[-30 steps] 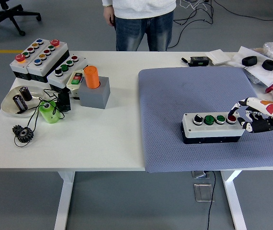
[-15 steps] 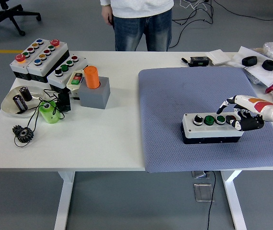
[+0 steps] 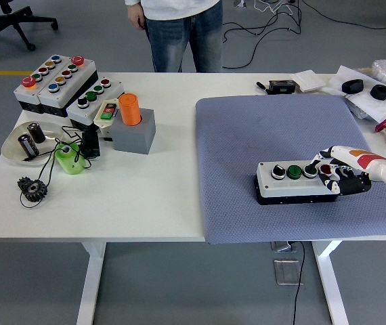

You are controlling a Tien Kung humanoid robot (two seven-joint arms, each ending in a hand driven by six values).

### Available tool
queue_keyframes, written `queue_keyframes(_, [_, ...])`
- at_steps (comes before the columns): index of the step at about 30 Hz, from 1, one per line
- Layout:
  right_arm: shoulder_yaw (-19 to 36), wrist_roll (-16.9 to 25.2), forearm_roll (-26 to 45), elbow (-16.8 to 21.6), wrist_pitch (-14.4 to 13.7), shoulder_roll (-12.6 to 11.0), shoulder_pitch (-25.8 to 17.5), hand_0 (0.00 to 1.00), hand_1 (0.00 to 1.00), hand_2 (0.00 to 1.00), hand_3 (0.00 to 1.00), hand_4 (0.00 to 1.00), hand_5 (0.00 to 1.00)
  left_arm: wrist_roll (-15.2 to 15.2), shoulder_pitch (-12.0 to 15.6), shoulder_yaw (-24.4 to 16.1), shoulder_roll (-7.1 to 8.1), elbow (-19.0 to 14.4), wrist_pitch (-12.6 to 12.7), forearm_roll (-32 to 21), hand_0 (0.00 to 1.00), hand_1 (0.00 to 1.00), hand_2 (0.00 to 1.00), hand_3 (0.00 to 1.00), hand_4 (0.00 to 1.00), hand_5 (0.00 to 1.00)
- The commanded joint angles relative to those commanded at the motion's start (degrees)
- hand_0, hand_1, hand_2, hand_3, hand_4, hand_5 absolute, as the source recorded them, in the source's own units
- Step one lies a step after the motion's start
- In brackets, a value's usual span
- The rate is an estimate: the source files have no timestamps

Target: Pick up the button,place it on the desk,press the button,press the button

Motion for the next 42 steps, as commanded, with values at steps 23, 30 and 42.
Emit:
queue_keyframes(23, [7.3, 0.4, 0.2, 3.6, -0.4, -0.8, 0.7, 0.089, 0.002, 0.072, 0.645, 0.463, 0.002, 0.0, 0.6, -0.4, 0.29, -0.1, 0.1, 0.6, 0.670, 0.676, 0.676, 0.626, 0.442, 0.998])
queue_keyframes(30, [12.0, 1.3, 3.7, 3.1, -2.6, -0.7, -0.8, 0.096, 0.002, 0.076, 0.649, 0.476, 0.002, 0.1, 0.5, -1.1, 0.30, -0.1, 0.2, 1.1, 0.670, 0.673, 0.673, 0.626, 0.443, 0.998])
queue_keyframes(42, [24.0, 5.3, 31.2, -3.0, -10.2, 0.8, -4.9, 0.567, 0.589, 0.658, 0.830, 0.507, 0.047, 0.2, 0.2, -1.7, 0.33, -0.1, 0.2, 1.4, 0.668, 0.670, 0.672, 0.626, 0.443, 0.998])
